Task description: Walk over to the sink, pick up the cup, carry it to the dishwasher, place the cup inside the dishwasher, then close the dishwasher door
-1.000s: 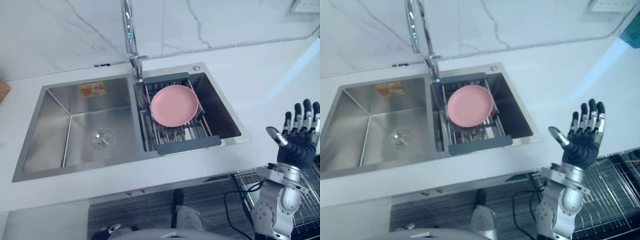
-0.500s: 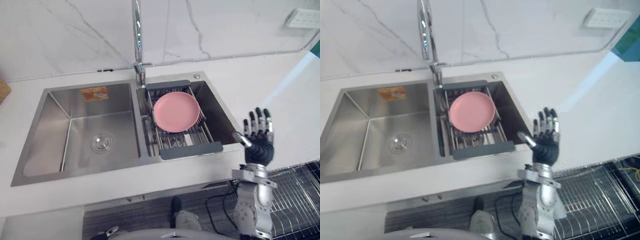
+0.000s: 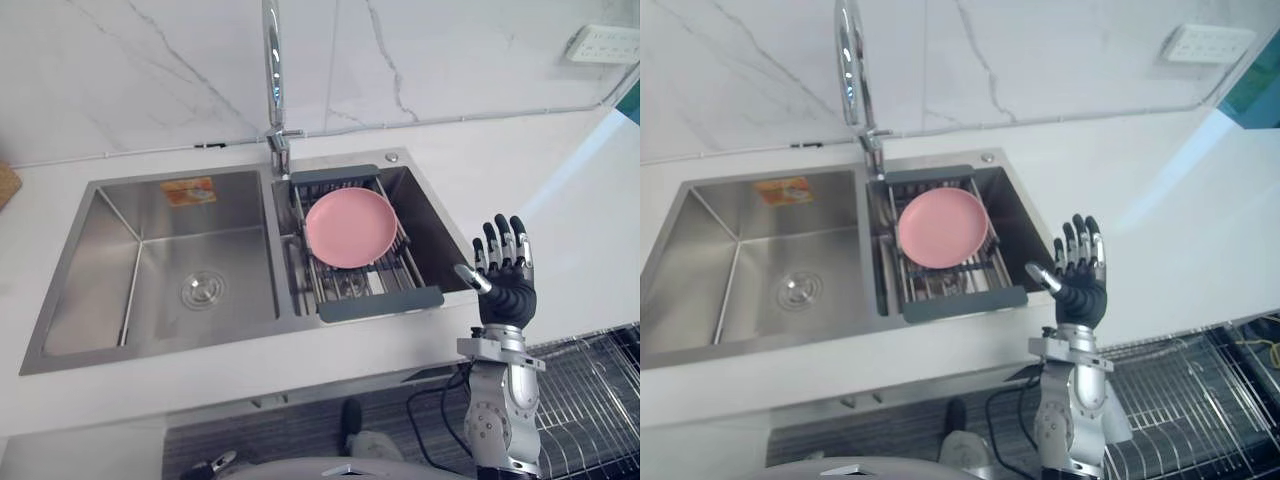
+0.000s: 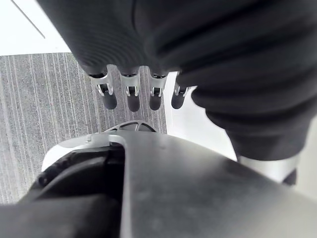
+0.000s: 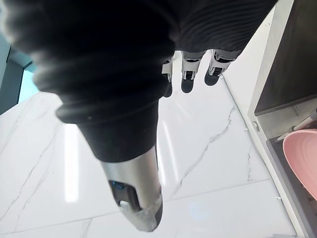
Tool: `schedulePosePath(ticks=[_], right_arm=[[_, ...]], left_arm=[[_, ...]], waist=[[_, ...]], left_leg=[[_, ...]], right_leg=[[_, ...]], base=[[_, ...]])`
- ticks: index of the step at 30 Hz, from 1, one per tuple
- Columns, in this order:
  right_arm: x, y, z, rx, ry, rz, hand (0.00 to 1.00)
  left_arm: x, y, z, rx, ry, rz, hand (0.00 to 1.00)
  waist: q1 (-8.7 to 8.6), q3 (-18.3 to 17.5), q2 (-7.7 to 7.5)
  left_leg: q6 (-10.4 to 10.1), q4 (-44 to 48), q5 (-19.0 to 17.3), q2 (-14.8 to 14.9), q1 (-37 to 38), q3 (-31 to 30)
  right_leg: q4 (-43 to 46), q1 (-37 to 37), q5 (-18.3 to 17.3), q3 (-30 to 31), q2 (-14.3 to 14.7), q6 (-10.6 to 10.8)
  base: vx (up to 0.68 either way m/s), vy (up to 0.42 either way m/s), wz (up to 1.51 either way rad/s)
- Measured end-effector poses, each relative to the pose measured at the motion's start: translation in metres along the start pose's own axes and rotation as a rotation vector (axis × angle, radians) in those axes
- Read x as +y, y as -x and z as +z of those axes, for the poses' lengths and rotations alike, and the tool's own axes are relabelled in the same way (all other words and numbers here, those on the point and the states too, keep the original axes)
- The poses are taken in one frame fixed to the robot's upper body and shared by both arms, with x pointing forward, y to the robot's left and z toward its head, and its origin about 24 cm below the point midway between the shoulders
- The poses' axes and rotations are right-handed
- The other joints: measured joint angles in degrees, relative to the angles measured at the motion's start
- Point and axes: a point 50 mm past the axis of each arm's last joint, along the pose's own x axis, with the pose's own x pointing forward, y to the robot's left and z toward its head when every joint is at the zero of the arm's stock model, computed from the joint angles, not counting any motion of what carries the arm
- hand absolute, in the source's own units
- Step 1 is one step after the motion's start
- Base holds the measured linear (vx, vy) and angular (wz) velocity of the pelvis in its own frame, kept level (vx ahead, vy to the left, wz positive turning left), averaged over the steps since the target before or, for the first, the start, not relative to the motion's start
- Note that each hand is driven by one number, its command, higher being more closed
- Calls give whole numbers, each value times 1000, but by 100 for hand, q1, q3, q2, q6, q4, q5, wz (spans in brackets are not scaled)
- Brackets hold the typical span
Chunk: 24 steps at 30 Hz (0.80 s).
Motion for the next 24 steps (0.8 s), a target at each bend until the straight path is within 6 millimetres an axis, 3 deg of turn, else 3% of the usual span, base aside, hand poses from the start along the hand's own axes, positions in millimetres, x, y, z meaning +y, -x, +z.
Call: schedulePosePath(ticks=[2, 3, 10, 17, 24], right_arm=[[0, 0, 0, 0, 2, 0, 0], [-2, -1, 0, 15, 3, 6, 0], [-3, -2, 1, 10, 4, 1, 0], [-17, -25, 27, -120, 17, -84, 0], [-24, -36, 41, -159, 126, -181, 0]], left_arm=[[-1, 0, 0, 0, 1, -2, 0], [-4, -1, 0, 3, 7, -14, 0], [-3, -1, -1, 6, 13, -18, 0], [-2, -2, -3, 77, 110, 64, 0], [5, 0, -11, 164, 211, 160, 0]], waist=[[-1, -7, 18], [3, 3, 112], [12, 9, 118], [133, 34, 131], [176, 109, -6]], left_leg=[[-14, 6, 8, 13, 29, -5], [-60, -77, 40, 47, 58, -117], [-59, -71, 52, 60, 16, -183], [-15, -72, 222, 0, -238, -454], [-34, -62, 228, 39, -39, -297]], right_leg=[[-1, -5, 14, -3, 48, 22], [-9, 8, -31, -53, 74, 12], [-9, 16, -78, -165, 46, 1], [-8, -147, -129, -439, -47, -92], [-4, -152, -192, -777, -30, -215]], base=[[0, 0, 0], [0, 0, 0], [-3, 0, 6], [-38, -1, 16], [-35, -3, -38]])
